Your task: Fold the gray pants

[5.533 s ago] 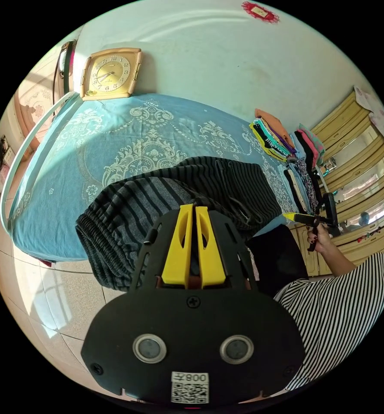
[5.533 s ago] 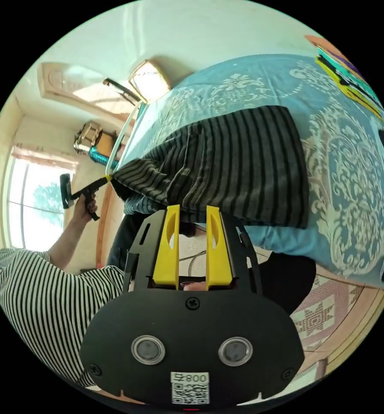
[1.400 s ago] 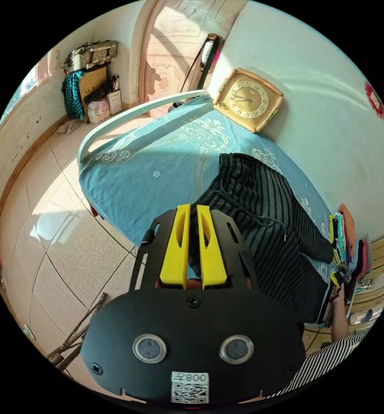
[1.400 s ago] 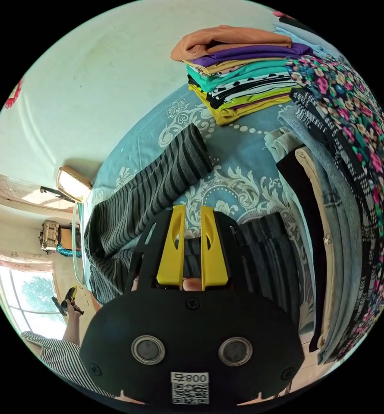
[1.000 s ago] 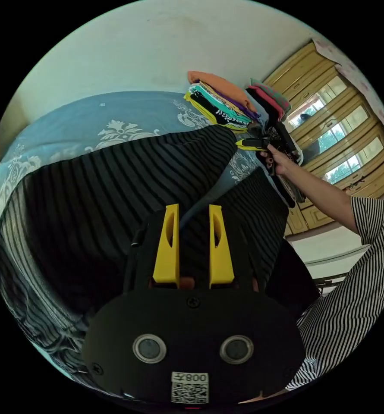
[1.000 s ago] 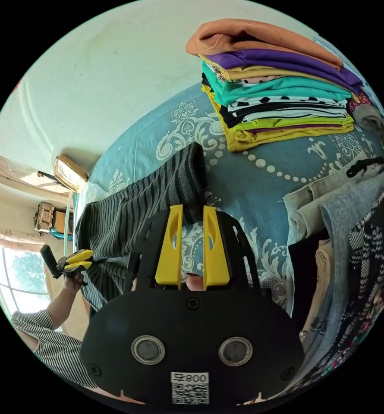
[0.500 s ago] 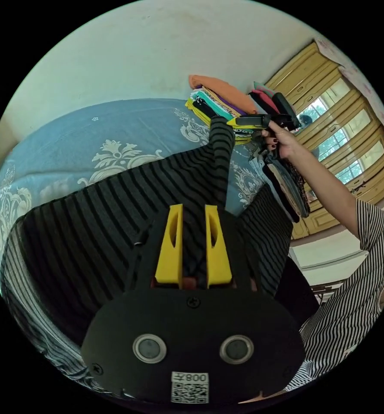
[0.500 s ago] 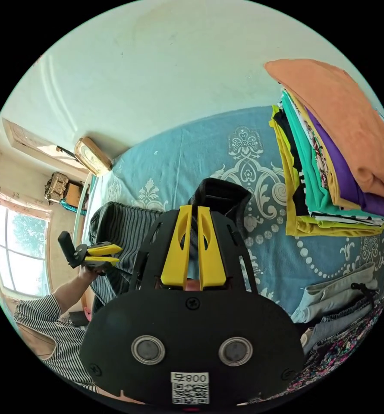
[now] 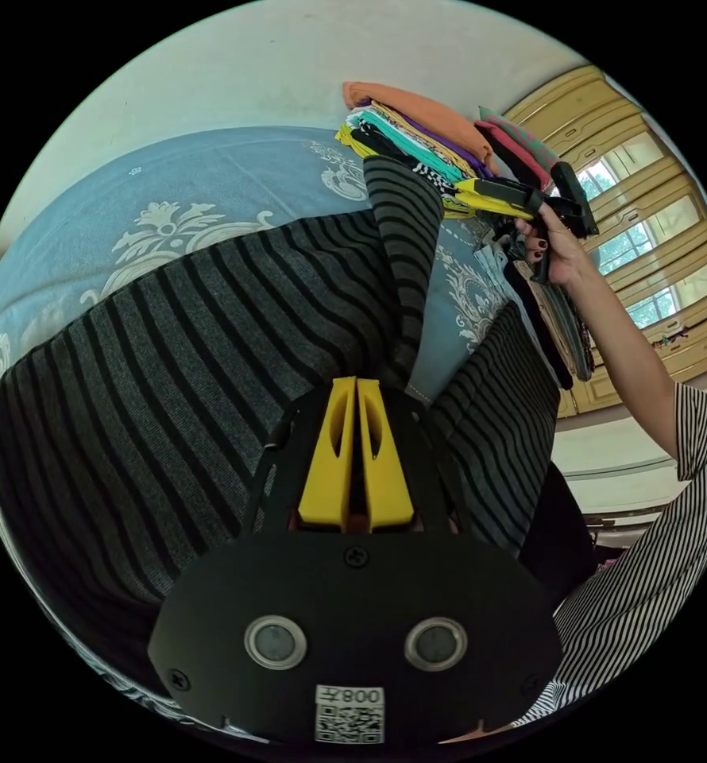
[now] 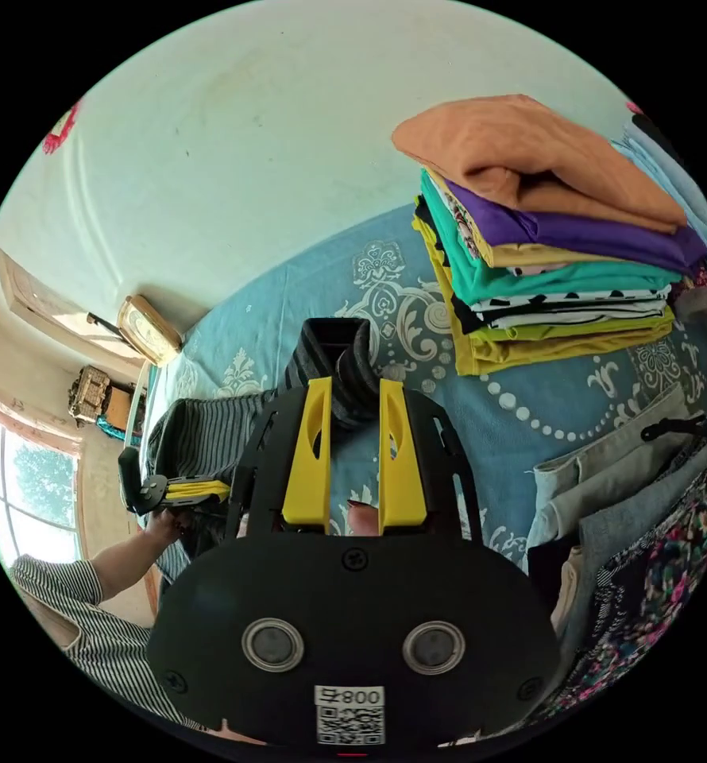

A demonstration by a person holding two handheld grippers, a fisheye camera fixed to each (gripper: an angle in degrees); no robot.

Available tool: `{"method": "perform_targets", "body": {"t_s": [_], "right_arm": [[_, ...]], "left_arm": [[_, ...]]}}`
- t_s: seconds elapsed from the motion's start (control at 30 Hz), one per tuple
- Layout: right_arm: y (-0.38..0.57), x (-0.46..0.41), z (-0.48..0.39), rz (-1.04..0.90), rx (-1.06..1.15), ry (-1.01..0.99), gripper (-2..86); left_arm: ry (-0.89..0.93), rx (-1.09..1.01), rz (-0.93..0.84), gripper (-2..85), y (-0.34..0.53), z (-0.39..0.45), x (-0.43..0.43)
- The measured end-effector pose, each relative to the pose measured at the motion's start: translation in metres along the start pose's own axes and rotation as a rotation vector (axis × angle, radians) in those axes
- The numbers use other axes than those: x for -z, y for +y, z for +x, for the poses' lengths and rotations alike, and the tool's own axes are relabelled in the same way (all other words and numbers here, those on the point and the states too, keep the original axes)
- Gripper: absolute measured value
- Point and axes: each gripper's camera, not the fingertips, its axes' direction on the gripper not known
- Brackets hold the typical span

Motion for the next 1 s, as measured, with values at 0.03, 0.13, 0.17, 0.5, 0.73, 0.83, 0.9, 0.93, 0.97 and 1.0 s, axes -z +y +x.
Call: {"method": "perform_targets", "body": {"t_s": [0.03, 0.13, 0.17, 0.5, 0.73, 0.83, 0.9, 0.93, 0.97, 1.0], "right_arm": [[0.003, -0.008, 0.006, -0.027, -0.011, -0.032, 10.6], [0.003, -0.026, 0.011, -0.077, -0.012, -0.145, 11.7], [0.003, -0.03, 0.01, -0.083, -0.014, -0.158, 11.5], [-0.015, -0.038, -0.01, -0.162, 0.019, -0.123, 5.8], [-0.008, -0.022, -0.027, -0.144, 0.029, -0.153, 4.1], [-0.005, -0.009, -0.04, -0.134, 0.057, -0.165, 3.7], [-0.003, 0.003, -0.047, -0.125, 0.068, -0.177, 3.6], [-0.002, 0.012, -0.052, -0.118, 0.079, -0.18, 3.7], [0.0, 0.02, -0.056, -0.111, 0.088, -0.171, 3.7], [0.001, 0.025, -0.058, -0.108, 0.088, -0.16, 3.8]], "left_arm": [[-0.007, -0.002, -0.001, 0.2, -0.007, 0.002, 0.0], [-0.002, 0.01, -0.003, 0.3, -0.021, 0.006, 0.001], [0.0, 0.01, -0.001, 0.4, -0.026, 0.007, 0.002], [-0.209, -0.003, 0.097, 7.0, -0.09, -0.009, 0.05], [-0.39, -0.05, -0.115, 4.0, -0.139, -0.023, 0.044], [-0.447, -0.109, -0.107, 1.6, -0.14, -0.013, 0.058], [-0.447, -0.102, -0.039, 1.0, -0.139, -0.011, 0.078], [-0.442, -0.08, 0.025, 0.8, -0.138, -0.011, 0.095], [-0.453, -0.052, 0.09, 0.7, -0.137, -0.011, 0.113], [-0.456, -0.039, 0.124, 0.6, -0.137, -0.012, 0.123]]}}
